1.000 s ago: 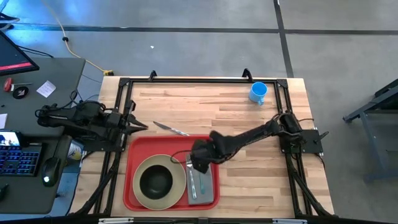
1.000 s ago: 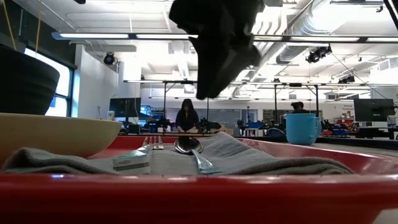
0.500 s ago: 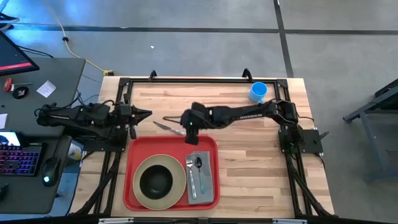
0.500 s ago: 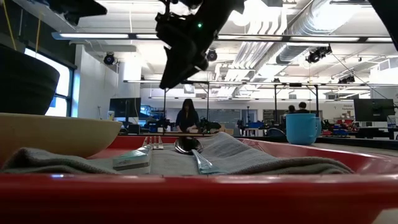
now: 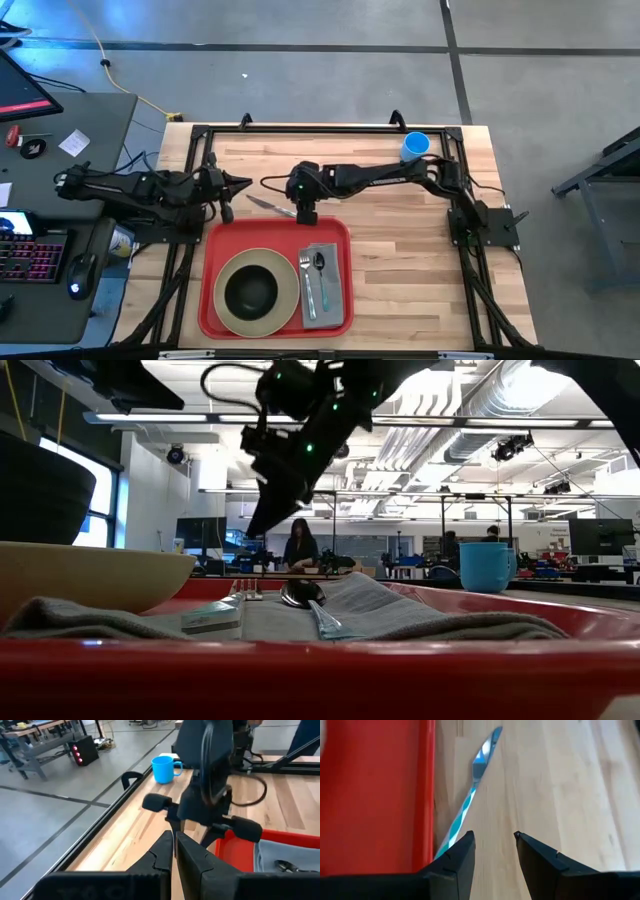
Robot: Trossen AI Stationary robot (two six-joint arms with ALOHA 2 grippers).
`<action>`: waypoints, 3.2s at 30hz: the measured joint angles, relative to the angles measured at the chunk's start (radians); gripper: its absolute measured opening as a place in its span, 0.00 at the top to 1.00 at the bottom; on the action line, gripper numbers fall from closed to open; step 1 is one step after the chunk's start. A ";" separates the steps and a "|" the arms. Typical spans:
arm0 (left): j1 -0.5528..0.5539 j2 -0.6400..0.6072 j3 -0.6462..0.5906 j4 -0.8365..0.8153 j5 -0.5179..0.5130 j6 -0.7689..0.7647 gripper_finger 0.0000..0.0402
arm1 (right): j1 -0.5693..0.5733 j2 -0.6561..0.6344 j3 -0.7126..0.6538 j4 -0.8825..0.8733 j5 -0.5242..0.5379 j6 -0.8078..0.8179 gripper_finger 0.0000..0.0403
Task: Set up tray
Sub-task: Put the white patterned table knife on top of the gray table napkin to the right of the blue spoon
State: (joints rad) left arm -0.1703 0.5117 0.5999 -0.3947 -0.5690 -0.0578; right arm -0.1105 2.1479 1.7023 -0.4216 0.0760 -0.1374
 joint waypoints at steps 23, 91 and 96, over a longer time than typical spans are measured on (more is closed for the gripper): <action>0.000 0.003 0.000 -0.076 0.010 -0.079 0.86 | 0.000 0.156 0.001 0.156 -0.089 0.027 0.66; 0.000 0.001 0.000 -0.133 0.000 -0.025 0.86 | -0.089 0.177 0.006 -0.058 -0.137 0.028 0.70; 0.000 0.001 0.000 -0.133 0.000 -0.026 0.86 | -0.097 0.177 0.005 -0.089 -0.141 0.026 0.85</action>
State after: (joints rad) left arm -0.1707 0.5129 0.5999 -0.5273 -0.5694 -0.0834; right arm -0.2073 2.3245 1.7073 -0.5104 -0.0650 -0.1115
